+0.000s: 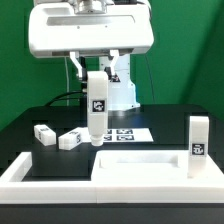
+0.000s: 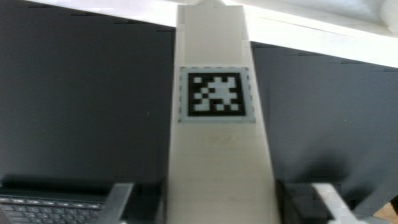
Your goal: Assemble desk
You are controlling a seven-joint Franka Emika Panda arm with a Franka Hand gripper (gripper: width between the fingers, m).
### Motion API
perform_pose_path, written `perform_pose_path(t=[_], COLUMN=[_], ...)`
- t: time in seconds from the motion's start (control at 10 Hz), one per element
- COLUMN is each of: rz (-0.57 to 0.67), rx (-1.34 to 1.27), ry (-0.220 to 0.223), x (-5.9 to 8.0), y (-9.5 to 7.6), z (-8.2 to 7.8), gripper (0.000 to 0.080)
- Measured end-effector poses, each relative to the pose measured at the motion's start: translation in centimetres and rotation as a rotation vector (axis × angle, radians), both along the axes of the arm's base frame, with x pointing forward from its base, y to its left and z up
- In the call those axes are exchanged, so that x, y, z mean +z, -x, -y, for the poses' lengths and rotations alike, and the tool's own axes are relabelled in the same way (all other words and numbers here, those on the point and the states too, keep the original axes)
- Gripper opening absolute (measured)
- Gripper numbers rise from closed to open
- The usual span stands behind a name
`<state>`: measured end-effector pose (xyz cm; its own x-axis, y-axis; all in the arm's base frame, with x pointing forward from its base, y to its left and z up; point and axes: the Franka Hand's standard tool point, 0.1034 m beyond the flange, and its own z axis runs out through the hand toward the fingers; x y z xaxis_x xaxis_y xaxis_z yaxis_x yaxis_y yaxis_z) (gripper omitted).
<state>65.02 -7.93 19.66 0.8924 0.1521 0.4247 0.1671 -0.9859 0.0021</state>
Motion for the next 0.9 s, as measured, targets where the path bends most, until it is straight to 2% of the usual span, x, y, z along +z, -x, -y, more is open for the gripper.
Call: perform_pose_path(t=[0.1, 0.2, 0.3, 0.4, 0.6, 0.7, 0.9], rz=[-0.008, -0.030, -0.028, -0.016, 0.082, 0.081, 0.085], rx=[0.002, -0.015, -0.020, -0.025, -0.109, -0.125, -0.130], ry=[-0.012, -0.040, -0.042, -0.033, 0.018, 0.012, 0.011], x=[-0.7, -1.2, -1.6, -1.9, -2.7, -3.2, -2.2], y=[0.7, 1.0, 0.8, 0.5, -0.8, -0.7, -0.3], z=[1.4, 2.1, 2.3, 2.1, 1.0, 0.5, 1.5], gripper=[0.0288, 0.0288, 0.0288, 0.0288, 0.0288, 0.0288, 0.0288])
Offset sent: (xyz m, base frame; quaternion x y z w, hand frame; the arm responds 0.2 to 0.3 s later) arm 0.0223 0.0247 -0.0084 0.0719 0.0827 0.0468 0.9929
